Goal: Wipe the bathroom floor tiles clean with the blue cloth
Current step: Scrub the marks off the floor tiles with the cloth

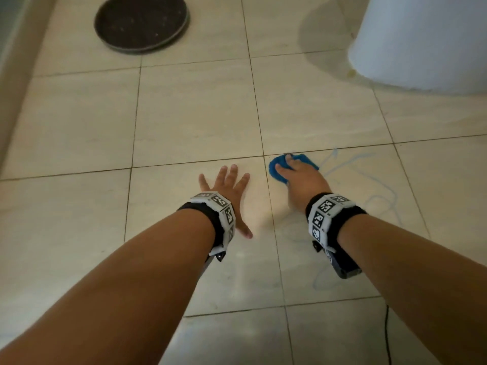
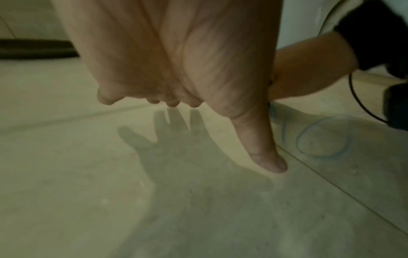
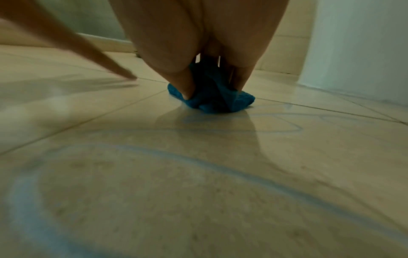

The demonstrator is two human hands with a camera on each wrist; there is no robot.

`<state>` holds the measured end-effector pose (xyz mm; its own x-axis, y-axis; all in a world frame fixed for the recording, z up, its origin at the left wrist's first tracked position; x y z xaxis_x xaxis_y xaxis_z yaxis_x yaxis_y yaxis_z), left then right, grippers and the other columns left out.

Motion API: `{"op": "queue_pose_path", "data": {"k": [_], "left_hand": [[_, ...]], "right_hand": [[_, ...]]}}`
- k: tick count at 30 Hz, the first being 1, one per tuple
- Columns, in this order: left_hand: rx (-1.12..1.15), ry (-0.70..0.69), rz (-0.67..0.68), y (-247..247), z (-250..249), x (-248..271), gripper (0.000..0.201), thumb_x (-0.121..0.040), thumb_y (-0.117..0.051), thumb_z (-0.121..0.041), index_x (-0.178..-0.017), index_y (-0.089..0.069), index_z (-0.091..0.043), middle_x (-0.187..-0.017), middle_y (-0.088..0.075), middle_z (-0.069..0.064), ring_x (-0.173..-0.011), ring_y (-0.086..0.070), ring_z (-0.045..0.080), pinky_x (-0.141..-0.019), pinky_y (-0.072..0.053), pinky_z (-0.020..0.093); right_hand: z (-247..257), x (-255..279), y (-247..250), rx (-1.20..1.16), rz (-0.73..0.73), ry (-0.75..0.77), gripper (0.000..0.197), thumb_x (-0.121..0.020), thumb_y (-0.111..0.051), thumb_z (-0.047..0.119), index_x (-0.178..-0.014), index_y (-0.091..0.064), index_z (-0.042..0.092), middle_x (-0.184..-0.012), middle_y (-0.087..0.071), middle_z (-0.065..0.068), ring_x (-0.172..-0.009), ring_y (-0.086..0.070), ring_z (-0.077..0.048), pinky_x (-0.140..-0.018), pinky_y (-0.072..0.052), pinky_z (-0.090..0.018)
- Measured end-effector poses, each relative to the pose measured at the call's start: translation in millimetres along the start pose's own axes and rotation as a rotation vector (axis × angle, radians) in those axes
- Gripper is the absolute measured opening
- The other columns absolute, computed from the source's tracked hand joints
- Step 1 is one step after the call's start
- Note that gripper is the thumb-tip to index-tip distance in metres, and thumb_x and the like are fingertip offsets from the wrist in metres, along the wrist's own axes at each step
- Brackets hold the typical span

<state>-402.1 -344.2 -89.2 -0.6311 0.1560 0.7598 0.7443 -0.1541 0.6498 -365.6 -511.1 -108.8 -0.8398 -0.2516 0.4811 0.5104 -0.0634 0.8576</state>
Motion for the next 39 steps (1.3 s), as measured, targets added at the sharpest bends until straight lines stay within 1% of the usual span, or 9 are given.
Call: {"op": "queue_pose_path", "data": {"k": [9, 13, 15, 18, 20, 23, 29, 35, 39], "left_hand": [[0.048, 0.020, -0.111, 113, 44, 70, 0.121, -0.071, -0.070, -0.065, -0.153, 0.011, -0.027, -0.160, 0.020, -0.001, -0.148, 0.015, 0.022, -0.116, -0.001, 0.055], [0.022, -0.028, -0.111, 111, 53, 42, 0.125, -0.069, -0.070, -0.068, -0.152, 0.013, -0.027, -0.158, 0.025, 0.000, -0.147, 0.018, 0.023, -0.116, 0.001, 0.057], [0.005, -0.079, -0.107, 100, 44, 17, 0.127, -0.068, -0.070, -0.069, -0.152, 0.016, -0.027, -0.157, 0.028, 0.000, -0.146, 0.020, 0.024, -0.116, 0.003, 0.058], [0.023, -0.156, -0.109, 80, 19, -22, 0.133, -0.065, -0.072, -0.069, -0.151, 0.020, -0.025, -0.156, 0.030, 0.001, -0.145, 0.023, 0.023, -0.115, 0.005, 0.058], [0.047, -0.173, -0.086, 65, 3, -45, 0.139, -0.062, -0.076, -0.068, -0.150, 0.022, -0.021, -0.155, 0.032, 0.004, -0.145, 0.023, 0.024, -0.115, 0.004, 0.058], [0.016, -0.143, -0.089, 40, -5, -62, 0.150, -0.056, -0.079, -0.068, -0.147, 0.028, -0.014, -0.151, 0.039, 0.011, -0.143, 0.028, 0.029, -0.115, 0.004, 0.059], [0.003, -0.142, -0.113, 38, -7, -60, 0.152, -0.056, -0.077, -0.070, -0.146, 0.029, -0.011, -0.150, 0.039, 0.014, -0.142, 0.029, 0.032, -0.114, 0.004, 0.061], [0.025, -0.154, -0.103, 38, -9, -59, 0.152, -0.056, -0.080, -0.065, -0.146, 0.030, -0.012, -0.149, 0.041, 0.013, -0.141, 0.030, 0.031, -0.113, 0.006, 0.060], [0.055, -0.165, -0.107, 34, -7, -63, 0.153, -0.054, -0.082, -0.064, -0.145, 0.031, -0.015, -0.149, 0.043, 0.010, -0.140, 0.032, 0.030, -0.113, 0.009, 0.059]], "right_hand": [[19, 32, 12, -0.035, 0.127, 0.002, 0.063, -0.092, -0.047, 0.003, -0.148, -0.024, 0.021, -0.158, -0.001, -0.007, -0.143, -0.013, -0.025, -0.115, -0.020, -0.034], [19, 20, 29, -0.121, 0.053, -0.025, 0.048, -0.092, -0.047, 0.008, -0.139, -0.044, 0.020, -0.148, -0.030, -0.006, -0.130, -0.035, -0.029, -0.107, -0.034, -0.036], [8, 8, 44, -0.277, -0.106, -0.074, 0.046, -0.090, -0.047, 0.001, -0.134, -0.050, 0.012, -0.139, -0.042, -0.010, -0.125, -0.043, -0.030, -0.105, -0.036, -0.036], [7, -6, 50, -0.297, -0.284, -0.135, 0.050, -0.092, -0.046, 0.004, -0.141, -0.040, 0.012, -0.149, -0.032, -0.010, -0.134, -0.033, -0.030, -0.111, -0.028, -0.036], [20, -16, 30, -0.208, -0.164, -0.114, 0.054, -0.096, -0.043, 0.009, -0.147, -0.028, 0.021, -0.157, -0.013, -0.005, -0.143, -0.015, -0.025, -0.116, -0.019, -0.035], [19, -25, 12, -0.094, -0.077, -0.101, 0.063, -0.097, -0.042, 0.010, -0.149, -0.014, 0.030, -0.159, 0.002, 0.001, -0.146, -0.003, -0.021, -0.116, -0.020, -0.035], [44, -11, 11, -0.243, -0.145, -0.265, 0.050, -0.101, -0.035, 0.026, -0.149, -0.021, 0.024, -0.159, -0.001, -0.001, -0.146, -0.001, -0.021, -0.116, -0.005, -0.029], [0, -22, 25, -0.260, -0.221, -0.224, 0.043, -0.098, -0.041, 0.013, -0.140, -0.042, 0.024, -0.156, -0.021, 0.002, -0.142, -0.020, -0.018, -0.115, -0.018, -0.027], [11, -24, 15, -0.190, -0.309, -0.200, 0.046, -0.098, -0.043, 0.013, -0.141, -0.040, 0.026, -0.155, -0.023, 0.000, -0.142, -0.021, -0.022, -0.114, -0.022, -0.034]]}}
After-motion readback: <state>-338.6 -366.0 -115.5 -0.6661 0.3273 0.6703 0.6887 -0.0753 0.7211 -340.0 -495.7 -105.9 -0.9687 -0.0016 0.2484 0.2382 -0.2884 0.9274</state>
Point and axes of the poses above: each hand's wrist, its own x-axis away from the middle knuckle, its own y-axis out of the back of the hand, z = x × y, the point moved 5 cm from there along -x, towards the middle knuckle
